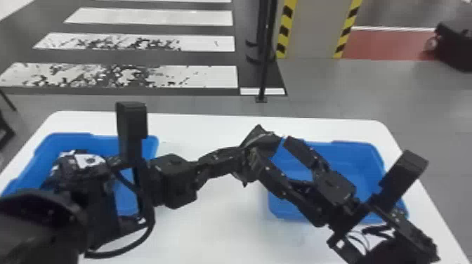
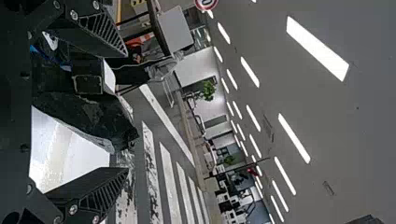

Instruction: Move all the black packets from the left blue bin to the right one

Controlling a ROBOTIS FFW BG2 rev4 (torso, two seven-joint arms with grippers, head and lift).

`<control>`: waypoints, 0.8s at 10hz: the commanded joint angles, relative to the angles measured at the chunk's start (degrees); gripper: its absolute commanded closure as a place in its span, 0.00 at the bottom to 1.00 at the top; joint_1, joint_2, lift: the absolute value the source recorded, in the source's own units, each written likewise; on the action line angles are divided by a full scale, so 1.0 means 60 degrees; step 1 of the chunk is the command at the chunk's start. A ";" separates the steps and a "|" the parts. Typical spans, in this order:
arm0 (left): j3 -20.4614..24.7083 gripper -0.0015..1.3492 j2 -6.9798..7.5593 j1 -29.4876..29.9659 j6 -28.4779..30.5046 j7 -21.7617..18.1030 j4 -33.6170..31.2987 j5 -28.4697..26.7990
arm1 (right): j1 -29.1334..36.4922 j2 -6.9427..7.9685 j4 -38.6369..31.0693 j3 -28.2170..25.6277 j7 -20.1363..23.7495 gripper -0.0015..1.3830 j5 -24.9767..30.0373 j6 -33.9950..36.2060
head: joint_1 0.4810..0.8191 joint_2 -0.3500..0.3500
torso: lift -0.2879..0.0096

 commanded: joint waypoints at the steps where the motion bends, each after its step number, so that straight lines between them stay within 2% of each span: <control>1: -0.0114 0.89 0.0002 -0.0040 0.0000 -0.0014 -0.0007 0.0075 | -0.0337 0.0013 0.0353 -0.0005 -0.0096 0.12 -0.0004 -0.0087 | 0.63 0.42 | 0.46; 2: -0.0152 0.89 0.0002 -0.0063 0.0000 -0.0014 -0.0007 0.0113 | -0.0454 0.0013 0.0541 -0.0024 -0.0140 0.31 -0.0080 -0.0111 | 0.63 0.41 | 0.46; 3: -0.0152 0.89 0.0002 -0.0040 0.0023 -0.0014 -0.0007 0.0113 | -0.0454 0.0057 0.0635 -0.0043 -0.0198 0.73 -0.0328 -0.0111 | 0.63 0.40 | 0.46; 4: -0.0133 0.89 0.0002 -0.0040 0.0023 -0.0014 0.0016 0.0113 | -0.0360 0.0072 0.0635 -0.0043 -0.0228 0.93 -0.0423 -0.0111 | 0.63 0.39 | 0.46; 8: -0.0038 0.89 -0.0042 -0.0016 0.0000 -0.0014 0.0016 0.0132 | -0.0290 0.0086 0.0611 0.0090 0.0080 0.92 -0.0690 -0.0064 | 0.63 0.41 | 0.46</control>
